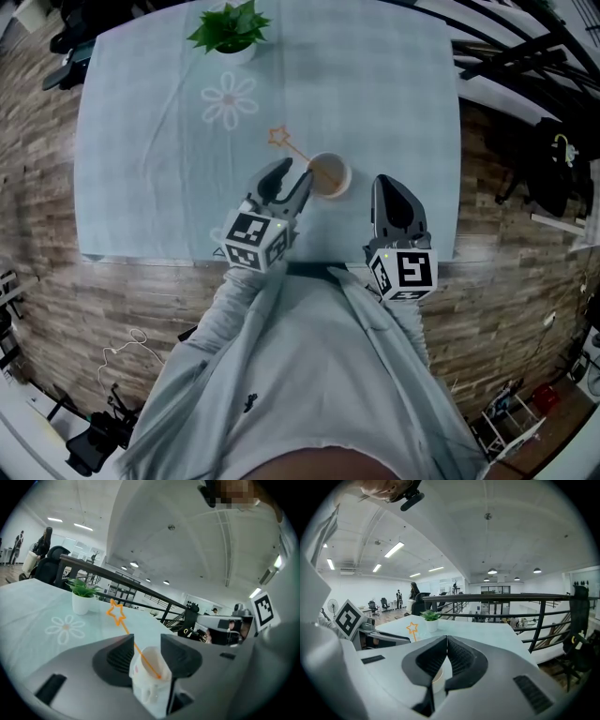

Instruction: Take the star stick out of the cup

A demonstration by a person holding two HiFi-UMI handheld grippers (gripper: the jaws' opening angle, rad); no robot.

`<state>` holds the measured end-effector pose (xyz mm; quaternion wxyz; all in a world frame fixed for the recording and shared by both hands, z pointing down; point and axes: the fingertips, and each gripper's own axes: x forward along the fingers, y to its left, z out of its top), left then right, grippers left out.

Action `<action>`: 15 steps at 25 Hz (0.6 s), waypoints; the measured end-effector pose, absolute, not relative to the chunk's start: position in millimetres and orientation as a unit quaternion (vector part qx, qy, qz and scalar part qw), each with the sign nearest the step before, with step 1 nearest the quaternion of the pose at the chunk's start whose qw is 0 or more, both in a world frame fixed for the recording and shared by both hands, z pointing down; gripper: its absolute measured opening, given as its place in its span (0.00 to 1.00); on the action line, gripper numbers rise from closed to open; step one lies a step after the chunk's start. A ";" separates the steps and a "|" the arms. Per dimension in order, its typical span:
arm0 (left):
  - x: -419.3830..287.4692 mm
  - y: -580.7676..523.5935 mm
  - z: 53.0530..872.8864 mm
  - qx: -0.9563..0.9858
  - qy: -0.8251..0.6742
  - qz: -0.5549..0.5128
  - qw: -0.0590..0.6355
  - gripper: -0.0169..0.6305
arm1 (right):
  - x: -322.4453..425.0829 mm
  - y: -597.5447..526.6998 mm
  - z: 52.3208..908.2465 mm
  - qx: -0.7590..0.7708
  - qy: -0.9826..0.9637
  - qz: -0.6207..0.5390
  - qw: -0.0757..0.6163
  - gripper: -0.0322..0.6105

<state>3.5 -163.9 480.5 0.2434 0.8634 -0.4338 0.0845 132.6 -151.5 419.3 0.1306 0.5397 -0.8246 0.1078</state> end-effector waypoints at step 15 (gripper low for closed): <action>18.4 -184.6 522.2 0.859 -0.425 0.105 0.264 0.29 | 143.3 -144.2 438.9 0.547 -0.815 0.128 0.142 0.07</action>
